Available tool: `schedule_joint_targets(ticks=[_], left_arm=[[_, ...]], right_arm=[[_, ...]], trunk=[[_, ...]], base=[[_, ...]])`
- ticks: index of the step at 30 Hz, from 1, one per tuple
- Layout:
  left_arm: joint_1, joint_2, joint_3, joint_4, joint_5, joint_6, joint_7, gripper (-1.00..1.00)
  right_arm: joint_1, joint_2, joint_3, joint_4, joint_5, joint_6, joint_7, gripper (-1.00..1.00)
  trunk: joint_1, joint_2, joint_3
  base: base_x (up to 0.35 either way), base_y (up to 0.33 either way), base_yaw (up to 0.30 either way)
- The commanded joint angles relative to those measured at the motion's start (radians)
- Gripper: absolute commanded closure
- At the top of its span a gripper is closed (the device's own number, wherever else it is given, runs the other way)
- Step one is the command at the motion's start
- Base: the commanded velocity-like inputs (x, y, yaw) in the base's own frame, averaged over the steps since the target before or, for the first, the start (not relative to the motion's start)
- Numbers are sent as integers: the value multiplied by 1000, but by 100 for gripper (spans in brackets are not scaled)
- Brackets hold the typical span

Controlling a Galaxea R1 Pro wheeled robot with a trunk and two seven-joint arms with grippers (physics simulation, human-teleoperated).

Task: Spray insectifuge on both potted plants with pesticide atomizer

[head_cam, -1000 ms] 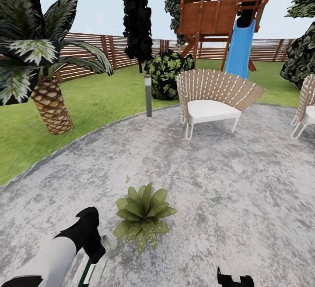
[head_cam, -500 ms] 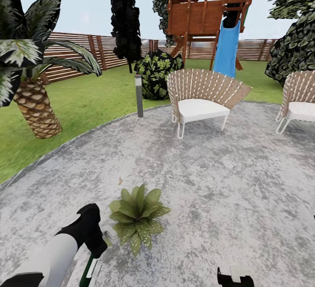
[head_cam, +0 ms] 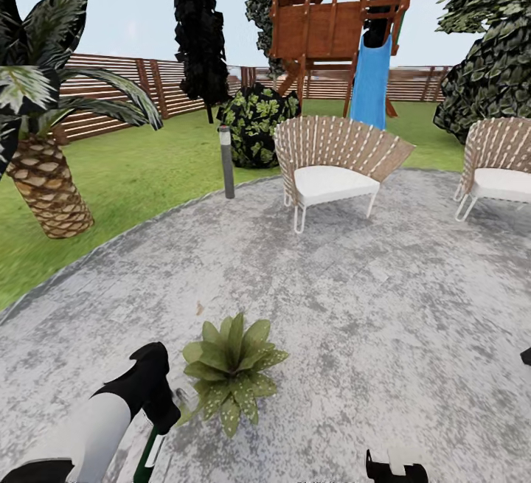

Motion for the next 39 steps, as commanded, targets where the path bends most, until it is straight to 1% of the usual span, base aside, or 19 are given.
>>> schedule_joint_targets(ticks=[1, 6, 9, 20, 25, 28, 30, 31, 32, 34, 35, 36, 37, 38, 39], left_arm=[[-1, -1, 5, -2, -6, 8, -8, 100], [1, -1, 4, -1, -6, 7, -8, 100], [3, -4, 3, -2, -6, 7, -8, 100], [10, -2, 0, 1, -6, 6, -8, 100], [15, 11, 2, 14, -7, -1, -10, 100], [15, 5, 0, 5, -6, -5, -6, 100], [15, -3, 6, 4, -3, -8, 24, 100], [15, -5, 9, 11, 3, -9, 66, 100], [16, -3, 11, 14, 6, -10, 86, 100], [24, -3, 12, 16, 14, -9, 102, 100], [32, -6, 13, 17, 27, -10, 105, 100], [47, -6, 13, 16, 72, -17, 107, 100], [53, -1, 14, 16, 98, -49, 108, 100], [55, 2, 14, 16, 104, -70, 108, 100], [57, 7, 15, 16, 112, -115, 107, 100]], right_arm=[[-1, 0, -7, 2, 10, -3, -3, -100], [-1, 1, -7, 2, 10, -3, -3, -100], [-1, 1, -7, 2, 10, -3, -3, -100], [-1, 1, -7, 2, 10, -3, -3, -100], [-1, 1, -7, 3, 11, -3, -3, -100], [-1, 1, -6, 3, 11, -3, -3, -100], [-1, 1, -7, 3, 11, -3, -3, -100], [-1, 1, -7, 3, 11, -3, -3, -100], [-1, 1, -7, 3, 11, -3, -3, -100], [-1, 1, -7, 3, 12, -3, -3, -100], [0, 1, -7, 3, 12, -3, -3, -100], [0, 0, -6, 4, 12, -3, -2, -100], [-1, 0, -6, 4, 13, -3, -1, -100], [-1, 0, -6, 5, 13, -3, -1, -100], [0, -1, -6, 5, 13, -3, -1, -100]], trunk=[[0, 0, -1], [0, 0, -1], [0, 0, -1], [0, 0, -1], [0, 0, -1], [0, 0, -1], [0, 0, -1], [0, 0, -1], [0, 0, -1], [0, 0, -1], [0, 0, -1], [0, 0, -1], [0, 0, -1], [0, 0, -1], [0, 0, -1]], base=[[0, 0, -263], [-3, 0, -249], [-157, 107, -57], [-28, 268, -2], [0, 28, 0], [0, 1, 0], [0, 0, 0], [0, 0, 0], [0, 0, 0], [0, 0, 0], [0, 0, 0], [0, 0, 0], [0, 0, 0], [0, 0, 0], [0, 0, 0]])
